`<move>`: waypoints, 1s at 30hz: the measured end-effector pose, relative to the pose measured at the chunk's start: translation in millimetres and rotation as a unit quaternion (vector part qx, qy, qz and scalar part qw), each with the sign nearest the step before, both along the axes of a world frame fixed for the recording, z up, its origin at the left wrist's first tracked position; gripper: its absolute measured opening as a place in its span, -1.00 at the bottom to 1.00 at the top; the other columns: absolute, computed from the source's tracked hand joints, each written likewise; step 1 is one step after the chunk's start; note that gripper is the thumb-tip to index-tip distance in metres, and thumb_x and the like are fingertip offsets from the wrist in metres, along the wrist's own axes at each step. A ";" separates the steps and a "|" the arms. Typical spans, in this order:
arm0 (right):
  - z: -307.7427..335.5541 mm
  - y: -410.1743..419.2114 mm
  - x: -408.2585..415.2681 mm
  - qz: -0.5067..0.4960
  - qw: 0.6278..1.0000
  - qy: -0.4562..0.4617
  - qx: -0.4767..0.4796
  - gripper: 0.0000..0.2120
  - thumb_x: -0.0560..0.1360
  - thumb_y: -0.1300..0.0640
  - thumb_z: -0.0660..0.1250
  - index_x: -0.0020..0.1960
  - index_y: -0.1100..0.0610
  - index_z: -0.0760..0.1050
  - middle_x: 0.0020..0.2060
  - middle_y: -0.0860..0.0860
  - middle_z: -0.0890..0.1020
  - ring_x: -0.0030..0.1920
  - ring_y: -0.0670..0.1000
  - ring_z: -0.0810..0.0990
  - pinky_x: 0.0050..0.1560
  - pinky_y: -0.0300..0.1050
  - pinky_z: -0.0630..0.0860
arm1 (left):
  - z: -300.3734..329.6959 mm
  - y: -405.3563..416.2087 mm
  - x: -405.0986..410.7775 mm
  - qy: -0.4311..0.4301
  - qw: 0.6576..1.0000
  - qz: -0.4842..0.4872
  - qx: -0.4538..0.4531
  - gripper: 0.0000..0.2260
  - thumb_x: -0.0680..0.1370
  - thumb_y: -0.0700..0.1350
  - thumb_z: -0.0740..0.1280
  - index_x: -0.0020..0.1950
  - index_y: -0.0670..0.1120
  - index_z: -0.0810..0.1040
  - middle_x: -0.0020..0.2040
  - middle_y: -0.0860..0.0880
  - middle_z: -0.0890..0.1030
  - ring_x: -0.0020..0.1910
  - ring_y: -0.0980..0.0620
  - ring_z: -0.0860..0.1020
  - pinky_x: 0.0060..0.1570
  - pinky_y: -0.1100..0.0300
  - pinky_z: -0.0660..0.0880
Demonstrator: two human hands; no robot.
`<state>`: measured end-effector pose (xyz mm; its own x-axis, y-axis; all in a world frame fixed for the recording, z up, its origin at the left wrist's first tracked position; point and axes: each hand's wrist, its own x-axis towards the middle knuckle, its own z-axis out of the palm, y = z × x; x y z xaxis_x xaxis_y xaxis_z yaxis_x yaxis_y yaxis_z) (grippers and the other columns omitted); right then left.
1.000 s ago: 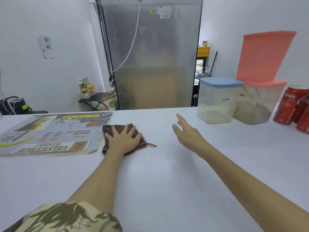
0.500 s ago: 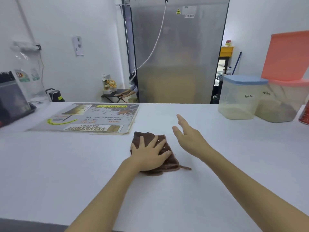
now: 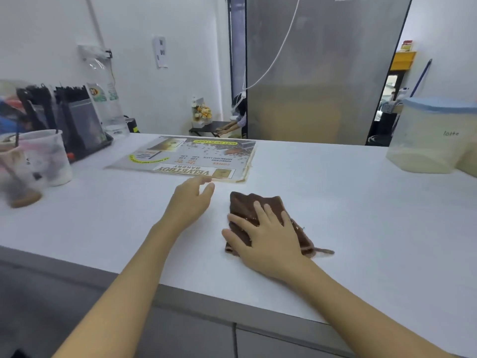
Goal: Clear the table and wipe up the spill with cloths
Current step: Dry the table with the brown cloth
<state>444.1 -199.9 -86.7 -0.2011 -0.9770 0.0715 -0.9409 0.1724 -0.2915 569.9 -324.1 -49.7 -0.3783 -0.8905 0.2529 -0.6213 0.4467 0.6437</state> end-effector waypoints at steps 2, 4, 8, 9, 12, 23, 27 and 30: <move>-1.9 24.6 10.4 0.018 1.000 0.006 -0.011 -0.49 0.49 -0.41 -0.11 0.42 -0.39 0.04 0.55 -0.05 -0.11 0.53 -0.01 -0.21 0.48 0.12 -0.29 | -1.9 -3.7 5.4 0.017 1.000 0.008 0.001 -0.71 0.61 -0.05 0.17 0.31 -0.04 0.48 0.31 0.01 0.49 0.19 0.03 0.45 0.18 0.18 0.33; -0.6 34.5 7.3 0.018 1.000 0.007 0.002 -0.48 0.47 -0.42 -0.09 0.42 -0.40 0.02 0.54 -0.10 -0.12 0.52 -0.05 -0.24 0.48 0.10 -0.31 | -2.4 -8.1 12.4 0.028 1.000 0.007 0.003 -0.73 0.61 -0.06 0.17 0.28 -0.03 0.49 0.30 0.03 0.50 0.12 0.07 0.44 0.14 0.22 0.32; 7.3 -9.5 -6.3 -0.022 0.999 -0.002 0.047 -0.46 0.48 -0.41 -0.10 0.44 -0.36 0.01 0.55 -0.04 -0.13 0.53 0.08 -0.24 0.45 0.21 -0.31 | -1.7 -13.4 29.4 0.038 0.999 0.033 0.003 -0.75 0.60 -0.05 0.19 0.25 -0.02 0.51 0.17 0.03 0.54 -0.17 0.06 0.46 -0.02 0.22 0.33; 6.1 -23.5 0.1 -0.027 0.998 0.003 0.051 -0.48 0.50 -0.38 -0.11 0.45 -0.35 0.02 0.55 -0.01 -0.13 0.52 0.14 -0.24 0.43 0.26 -0.32 | -1.0 -14.7 33.3 0.039 0.998 0.045 0.000 -0.75 0.60 -0.05 0.18 0.25 -0.02 0.51 0.12 0.02 0.54 -0.23 0.07 0.44 -0.05 0.22 0.33; 2.4 -33.0 41.3 0.034 0.998 0.024 0.041 -0.53 0.57 -0.26 -0.14 0.47 -0.29 0.02 0.55 -0.04 -0.12 0.49 0.30 -0.25 0.37 0.37 -0.35 | 1.3 -21.0 39.3 0.049 0.997 0.064 -0.009 -0.74 0.61 -0.05 0.17 0.25 -0.03 0.51 0.20 0.00 0.55 -0.02 0.04 0.49 0.02 0.24 0.32; 0.0 -22.2 22.1 0.006 1.000 0.000 0.003 -0.41 0.57 -0.23 -0.07 0.53 -0.17 -0.19 0.54 -0.11 -0.12 0.53 0.08 -0.21 0.49 0.07 -0.27 | -8.0 -29.1 39.2 0.059 0.996 0.063 -0.001 -0.76 0.61 -0.07 0.18 0.23 -0.02 0.51 0.25 0.03 0.52 -0.08 0.01 0.47 0.00 0.25 0.29; -4.1 -16.5 61.1 0.101 0.994 -0.007 -0.047 -0.37 0.51 -0.23 -0.21 0.54 -0.09 -0.05 0.54 -0.09 0.00 0.54 0.04 -0.13 0.45 -0.10 -0.31 | -1.5 -29.2 42.3 0.070 0.995 0.072 -0.025 -0.75 0.61 -0.08 0.17 0.25 -0.05 0.51 0.26 0.02 0.53 0.06 0.01 0.47 0.06 0.25 0.30; -5.5 27.8 64.3 0.163 0.984 -0.034 -0.069 -0.34 0.39 -0.26 -0.26 0.50 -0.25 -0.04 0.51 -0.28 -0.01 0.52 -0.13 -0.17 0.38 -0.27 -0.39 | -1.4 -28.3 42.5 0.069 0.995 0.068 -0.031 -0.75 0.62 -0.08 0.17 0.25 -0.05 0.50 0.26 0.02 0.53 0.06 -0.05 0.50 0.06 0.23 0.32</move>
